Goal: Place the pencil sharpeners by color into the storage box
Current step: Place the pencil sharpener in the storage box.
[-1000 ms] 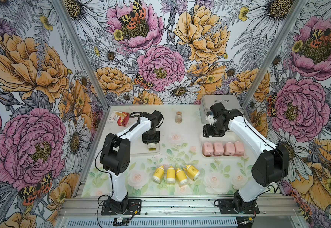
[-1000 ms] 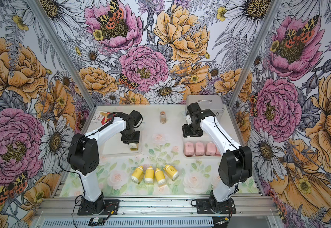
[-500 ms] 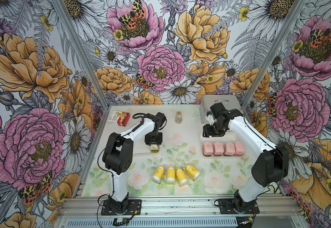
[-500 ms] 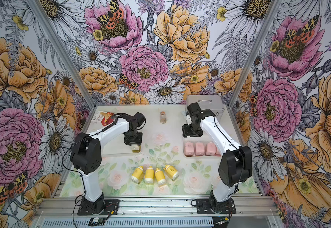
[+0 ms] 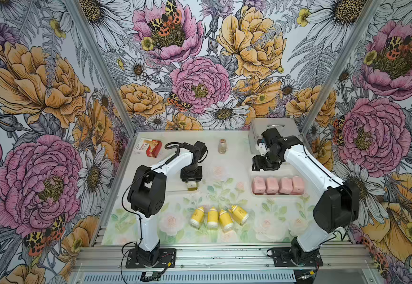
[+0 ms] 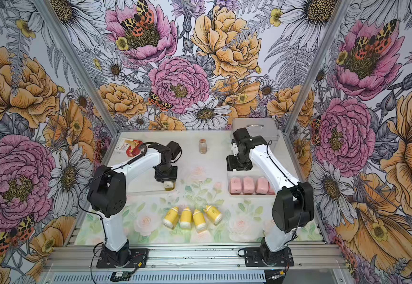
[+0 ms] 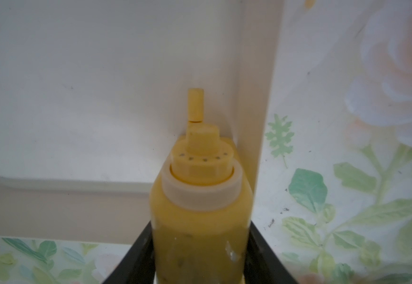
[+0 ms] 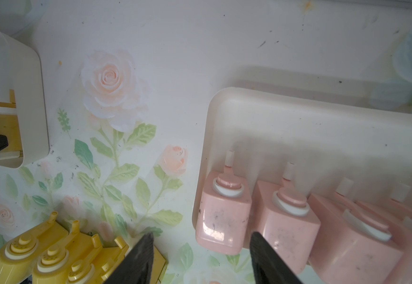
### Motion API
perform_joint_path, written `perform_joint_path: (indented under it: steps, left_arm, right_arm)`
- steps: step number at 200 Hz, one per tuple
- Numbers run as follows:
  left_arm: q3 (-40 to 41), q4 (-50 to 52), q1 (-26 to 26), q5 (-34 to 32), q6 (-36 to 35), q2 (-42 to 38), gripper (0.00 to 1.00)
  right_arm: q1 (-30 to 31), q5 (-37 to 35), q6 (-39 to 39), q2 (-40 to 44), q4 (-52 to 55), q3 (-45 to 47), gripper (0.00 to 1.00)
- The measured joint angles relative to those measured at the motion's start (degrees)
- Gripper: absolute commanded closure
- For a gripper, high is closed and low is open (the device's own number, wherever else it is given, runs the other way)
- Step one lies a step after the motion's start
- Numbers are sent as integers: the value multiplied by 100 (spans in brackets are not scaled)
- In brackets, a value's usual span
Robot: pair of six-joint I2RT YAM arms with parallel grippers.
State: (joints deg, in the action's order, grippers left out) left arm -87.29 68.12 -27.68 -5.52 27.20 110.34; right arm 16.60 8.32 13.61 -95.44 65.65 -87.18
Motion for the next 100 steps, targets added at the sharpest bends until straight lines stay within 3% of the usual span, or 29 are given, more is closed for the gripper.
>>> perform_joint_path:
  steps: [100]
  left_arm:
    - [302, -197, -44, 2, 96, -22, 42]
  right_arm:
    - [0, 20, 0, 0, 0, 0, 36]
